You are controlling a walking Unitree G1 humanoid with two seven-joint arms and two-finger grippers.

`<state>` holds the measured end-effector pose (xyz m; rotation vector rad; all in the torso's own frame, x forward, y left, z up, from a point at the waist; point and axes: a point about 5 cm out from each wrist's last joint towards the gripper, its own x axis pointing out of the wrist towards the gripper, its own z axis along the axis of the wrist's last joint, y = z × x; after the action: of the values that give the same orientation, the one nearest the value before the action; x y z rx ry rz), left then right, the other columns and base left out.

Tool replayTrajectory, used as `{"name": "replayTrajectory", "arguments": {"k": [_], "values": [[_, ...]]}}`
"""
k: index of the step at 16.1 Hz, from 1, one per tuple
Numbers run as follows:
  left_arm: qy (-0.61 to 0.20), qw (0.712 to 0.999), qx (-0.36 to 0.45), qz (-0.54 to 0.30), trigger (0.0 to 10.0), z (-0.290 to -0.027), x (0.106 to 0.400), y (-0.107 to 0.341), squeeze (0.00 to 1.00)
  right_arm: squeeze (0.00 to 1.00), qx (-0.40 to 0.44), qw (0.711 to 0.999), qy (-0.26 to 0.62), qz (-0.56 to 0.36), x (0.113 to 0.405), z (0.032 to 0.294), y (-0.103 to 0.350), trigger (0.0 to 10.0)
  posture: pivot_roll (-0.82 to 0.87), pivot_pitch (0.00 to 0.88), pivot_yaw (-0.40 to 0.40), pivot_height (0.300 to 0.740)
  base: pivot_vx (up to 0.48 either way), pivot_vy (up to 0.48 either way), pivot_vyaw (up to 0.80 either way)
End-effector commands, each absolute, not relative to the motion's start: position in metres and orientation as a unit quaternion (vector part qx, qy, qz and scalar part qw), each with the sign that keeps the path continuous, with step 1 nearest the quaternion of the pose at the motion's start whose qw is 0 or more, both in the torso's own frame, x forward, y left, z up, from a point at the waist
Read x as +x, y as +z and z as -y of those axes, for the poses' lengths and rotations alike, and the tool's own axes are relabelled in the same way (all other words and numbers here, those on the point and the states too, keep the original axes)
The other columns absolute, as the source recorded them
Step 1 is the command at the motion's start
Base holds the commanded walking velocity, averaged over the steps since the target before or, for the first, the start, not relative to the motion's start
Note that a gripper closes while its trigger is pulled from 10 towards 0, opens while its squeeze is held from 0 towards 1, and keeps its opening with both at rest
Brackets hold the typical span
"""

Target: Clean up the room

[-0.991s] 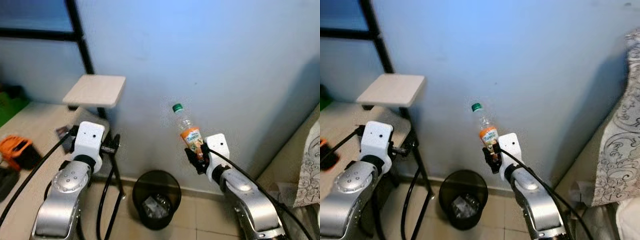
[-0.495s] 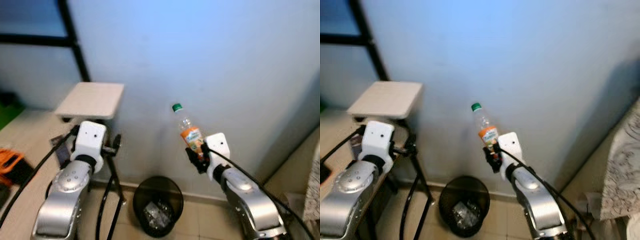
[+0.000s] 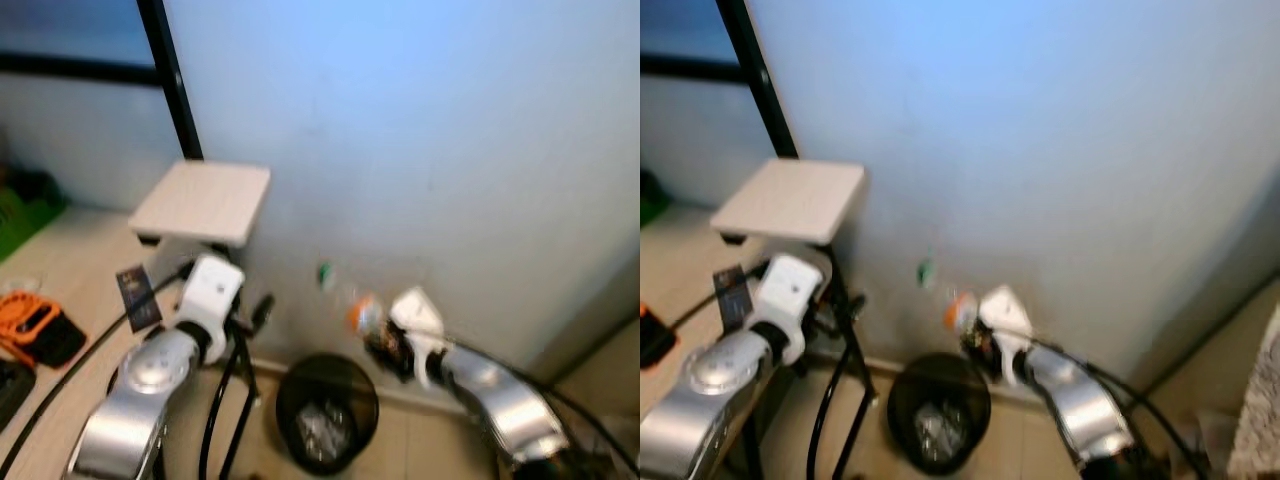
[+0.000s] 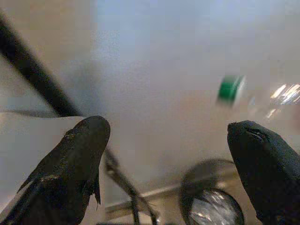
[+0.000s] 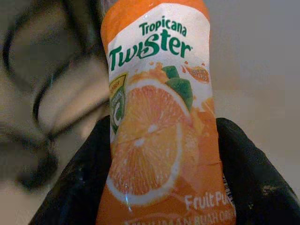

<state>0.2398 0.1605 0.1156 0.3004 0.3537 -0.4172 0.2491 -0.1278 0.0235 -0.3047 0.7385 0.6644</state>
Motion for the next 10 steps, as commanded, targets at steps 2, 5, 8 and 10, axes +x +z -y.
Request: {"name": "replayTrajectory", "arguments": {"k": [2, 5, 8, 10], "values": [[-0.283, 0.925, 0.156, -0.199, 10.0, -0.156, 0.238, 0.115, 0.00, 0.00, -0.215, 0.836, 0.347, -0.367, 0.259, 0.115, 0.003, 10.0, -0.06, 0.000, 0.007, 0.740, 0.000, 0.000, 0.00], [-0.349, 0.894, 0.167, -0.224, 10.0, -0.154, 0.232, 0.112, 0.00, 0.00, -0.242, 0.824, 0.338, -0.384, 0.265, 0.105, -0.009, 10.0, -0.06, 0.000, 0.007, 0.740, 0.000, 0.000, 0.00], [-0.380, 0.875, 0.183, -0.237, 10.0, -0.157, 0.232, 0.114, 0.00, 0.00, -0.270, 0.823, 0.319, -0.386, 0.274, 0.090, -0.014, 10.0, -0.05, 0.000, 0.007, 0.740, 0.000, 0.000, 0.00], [-0.387, 0.871, 0.181, -0.241, 10.0, -0.158, 0.231, 0.114, 0.00, 1.00, -0.253, 0.824, 0.324, -0.390, 0.275, 0.080, -0.015, 10.0, -0.05, 0.000, 0.008, 0.740, 0.000, 0.000, 0.00]]}}
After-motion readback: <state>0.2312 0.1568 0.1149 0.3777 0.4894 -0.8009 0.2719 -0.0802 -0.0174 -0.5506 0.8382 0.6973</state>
